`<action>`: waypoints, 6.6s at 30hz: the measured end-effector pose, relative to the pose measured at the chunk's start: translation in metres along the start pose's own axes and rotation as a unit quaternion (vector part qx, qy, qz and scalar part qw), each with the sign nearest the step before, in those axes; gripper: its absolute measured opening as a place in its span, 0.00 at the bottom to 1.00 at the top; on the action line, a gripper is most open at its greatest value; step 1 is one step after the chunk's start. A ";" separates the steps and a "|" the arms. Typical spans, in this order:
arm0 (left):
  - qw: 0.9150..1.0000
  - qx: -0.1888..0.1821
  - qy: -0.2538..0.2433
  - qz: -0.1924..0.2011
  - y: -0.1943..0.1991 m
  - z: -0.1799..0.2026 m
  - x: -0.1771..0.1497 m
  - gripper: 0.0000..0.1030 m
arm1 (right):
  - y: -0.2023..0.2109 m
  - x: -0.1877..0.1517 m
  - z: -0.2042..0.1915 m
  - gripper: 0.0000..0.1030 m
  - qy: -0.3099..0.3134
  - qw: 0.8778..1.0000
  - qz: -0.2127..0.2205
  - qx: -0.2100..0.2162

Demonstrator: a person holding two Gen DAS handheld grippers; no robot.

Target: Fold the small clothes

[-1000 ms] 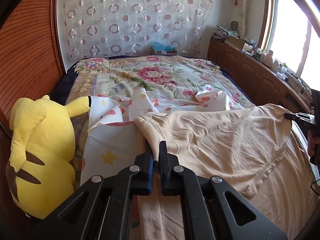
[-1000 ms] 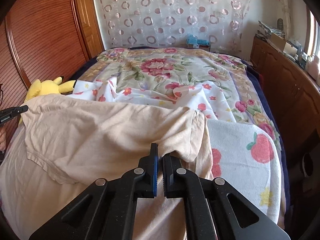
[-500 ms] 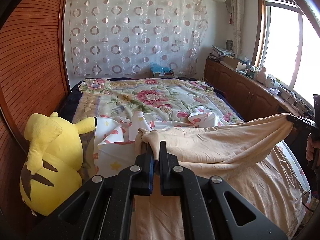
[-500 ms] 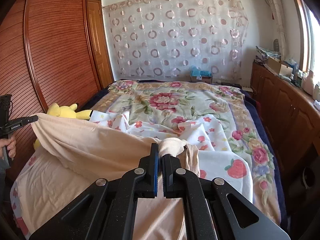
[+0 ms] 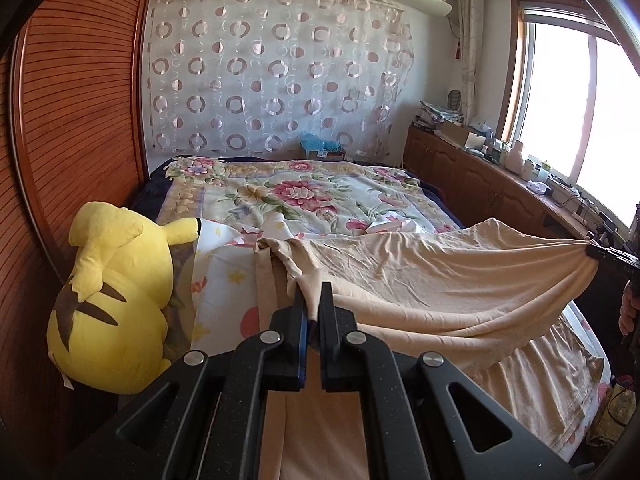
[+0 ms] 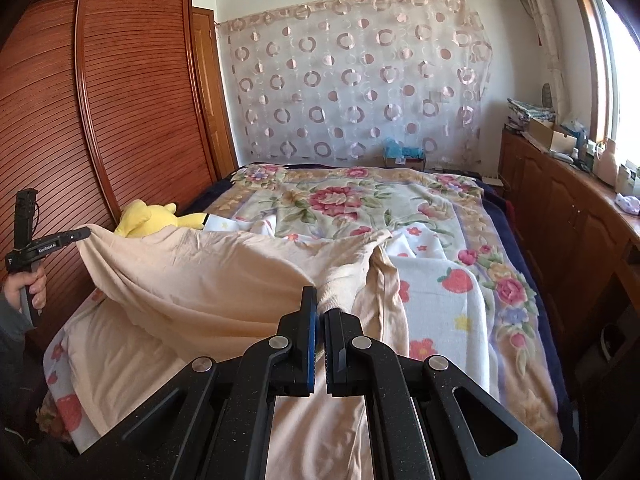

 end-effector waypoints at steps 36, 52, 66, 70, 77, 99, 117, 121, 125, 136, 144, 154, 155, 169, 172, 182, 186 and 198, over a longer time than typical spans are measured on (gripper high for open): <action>0.996 0.028 0.029 -0.080 0.043 -0.016 -0.128 0.19 | 0.042 -0.088 -0.008 0.06 -0.013 0.993 -0.111 -0.034; 0.996 -0.049 0.010 -0.077 0.060 0.066 -0.145 0.39 | 0.065 -0.094 0.001 0.29 -0.005 0.993 -0.081 -0.091; 0.983 -0.113 -0.048 -0.136 0.020 0.162 -0.175 0.25 | 0.036 -0.106 -0.042 0.33 0.000 0.995 -0.097 -0.036; 0.984 -0.102 -0.064 -0.130 0.019 0.163 -0.176 0.24 | 0.022 -0.116 -0.030 0.37 -0.013 0.992 -0.115 -0.052; 0.984 -0.110 -0.071 -0.118 0.040 0.162 -0.169 0.06 | 0.024 -0.118 -0.029 0.38 -0.014 0.993 -0.106 -0.057; 0.997 0.031 0.034 -0.065 0.067 0.014 -0.138 0.79 | 0.028 -0.120 -0.023 0.38 0.012 0.992 -0.104 -0.073; 0.990 0.061 0.065 -0.108 0.042 -0.026 -0.168 0.79 | 0.026 -0.124 -0.018 0.48 0.031 0.994 -0.068 -0.076; 0.990 0.057 0.071 -0.111 0.040 -0.027 -0.172 0.79 | 0.027 -0.124 -0.017 0.48 0.030 0.994 -0.067 -0.075; 0.989 0.055 0.075 -0.112 0.038 -0.027 -0.174 0.79 | 0.027 -0.124 -0.017 0.48 0.030 0.995 -0.067 -0.075; 0.990 0.011 0.099 -0.101 0.032 -0.020 -0.168 0.50 | 0.027 -0.125 -0.017 0.49 0.030 0.995 -0.067 -0.074; 0.993 -0.016 0.067 -0.092 0.037 0.005 -0.157 0.09 | 0.027 -0.125 -0.018 0.49 0.030 0.995 -0.067 -0.074; 0.993 -0.109 -0.004 -0.038 0.038 0.113 -0.081 0.08 | 0.027 -0.124 -0.017 0.49 0.031 0.995 -0.068 -0.069; 0.991 -0.125 -0.014 -0.036 0.036 0.130 -0.073 0.08 | 0.027 -0.124 -0.017 0.49 0.031 0.995 -0.068 -0.068; 0.974 -0.197 -0.106 -0.035 0.043 0.236 -0.049 0.35 | 0.027 -0.124 -0.017 0.49 0.033 0.995 -0.066 -0.064; 0.975 -0.190 -0.103 -0.045 0.040 0.226 -0.055 0.38 | 0.027 -0.124 -0.017 0.49 0.033 0.995 -0.066 -0.064; 0.991 -0.112 -0.055 -0.045 0.029 0.164 -0.076 0.79 | 0.032 -0.112 -0.027 0.49 0.043 0.994 -0.082 -0.059; 0.994 -0.088 -0.039 -0.050 0.024 0.144 -0.082 0.78 | 0.035 -0.095 -0.045 0.49 0.058 0.995 -0.068 -0.045; 0.996 -0.064 -0.022 -0.052 0.025 0.116 -0.093 0.78 | 0.001 -0.068 -0.103 0.49 0.102 0.992 -0.068 0.008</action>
Point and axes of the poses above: each gripper's, at about its wrist camera, not at the fingertips, and y roughly against the way its jaws point, z to its right, x to its top, the point moved 10 cm from there along -y, roughly the way its jaws point
